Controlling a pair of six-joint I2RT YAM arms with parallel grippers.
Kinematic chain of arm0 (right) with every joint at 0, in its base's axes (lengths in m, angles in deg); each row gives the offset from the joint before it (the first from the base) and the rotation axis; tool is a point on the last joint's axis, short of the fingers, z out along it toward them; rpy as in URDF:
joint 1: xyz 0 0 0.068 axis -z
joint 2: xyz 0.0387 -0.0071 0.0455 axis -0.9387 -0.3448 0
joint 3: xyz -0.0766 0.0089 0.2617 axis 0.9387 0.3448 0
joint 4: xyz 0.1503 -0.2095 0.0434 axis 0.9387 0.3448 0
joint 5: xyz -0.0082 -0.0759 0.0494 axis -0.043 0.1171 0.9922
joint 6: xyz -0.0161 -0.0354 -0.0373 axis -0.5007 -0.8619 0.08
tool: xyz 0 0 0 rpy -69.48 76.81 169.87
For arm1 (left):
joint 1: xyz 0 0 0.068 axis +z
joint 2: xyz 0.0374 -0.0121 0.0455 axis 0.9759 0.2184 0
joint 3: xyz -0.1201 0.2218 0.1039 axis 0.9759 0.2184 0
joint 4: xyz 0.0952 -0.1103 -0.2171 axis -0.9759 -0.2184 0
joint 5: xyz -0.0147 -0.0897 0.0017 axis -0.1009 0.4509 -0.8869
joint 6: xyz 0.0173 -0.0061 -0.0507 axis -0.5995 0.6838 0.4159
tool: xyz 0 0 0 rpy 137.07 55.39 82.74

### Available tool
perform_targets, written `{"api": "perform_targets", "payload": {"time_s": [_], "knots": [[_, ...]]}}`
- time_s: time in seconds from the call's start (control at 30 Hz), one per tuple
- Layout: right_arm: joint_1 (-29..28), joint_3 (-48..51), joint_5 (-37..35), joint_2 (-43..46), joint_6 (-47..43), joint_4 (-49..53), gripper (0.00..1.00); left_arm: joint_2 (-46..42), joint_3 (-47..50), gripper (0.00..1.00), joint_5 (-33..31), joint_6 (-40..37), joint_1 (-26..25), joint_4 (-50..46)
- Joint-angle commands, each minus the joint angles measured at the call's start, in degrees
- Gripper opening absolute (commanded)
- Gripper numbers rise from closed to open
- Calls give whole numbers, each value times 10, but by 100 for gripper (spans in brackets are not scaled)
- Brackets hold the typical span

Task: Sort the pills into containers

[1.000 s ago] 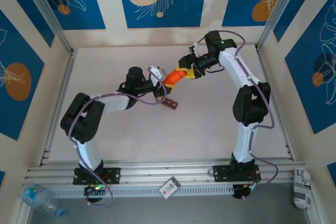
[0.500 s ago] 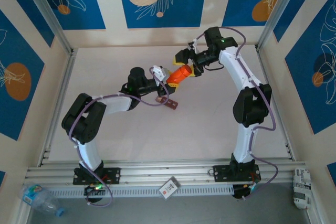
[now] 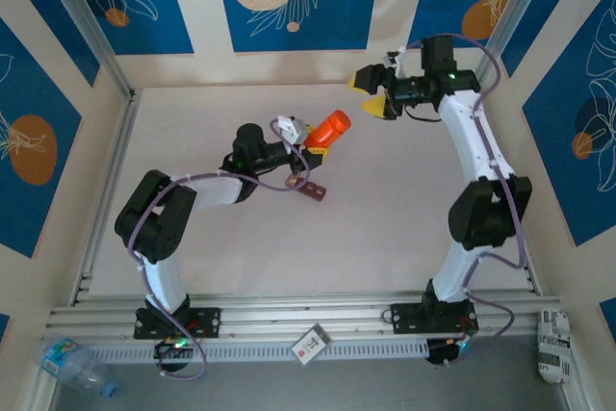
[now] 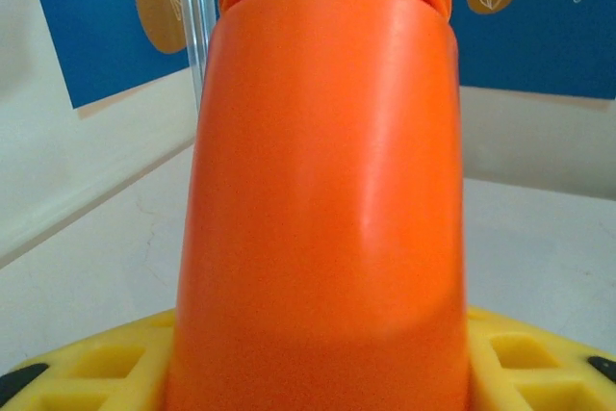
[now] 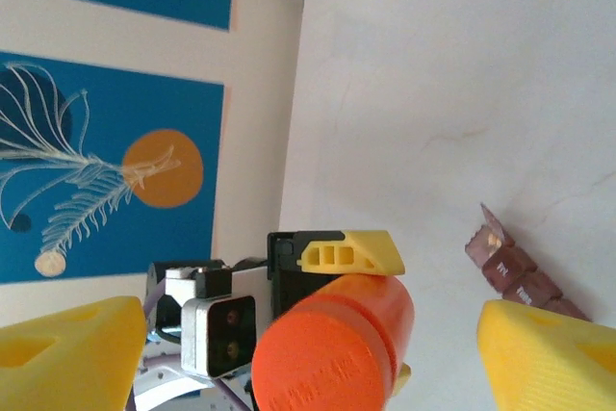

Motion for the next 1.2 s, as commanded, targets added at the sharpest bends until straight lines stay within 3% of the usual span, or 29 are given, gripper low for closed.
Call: {"api": "perform_targets", "payload": {"time_s": [0.0, 0.17, 0.33, 0.63, 1.17], "knots": [[2, 66, -16, 61, 57, -116, 88, 1, -12, 0, -14, 57, 1, 67], [-11, 204, -86, 154, 85, -261, 87, -3, -13, 0, -31, 114, 1, 108], [-34, 274, -133, 204, 62, -339, 86, -10, -13, 0, -42, 153, 1, 124], [-75, 259, -148, 195, 9, -352, 89, -12, -15, 0, -50, 210, 1, 163], [-99, 183, -129, 135, -19, -303, 88, -11, -21, 0, -29, 227, -2, 171]]}}
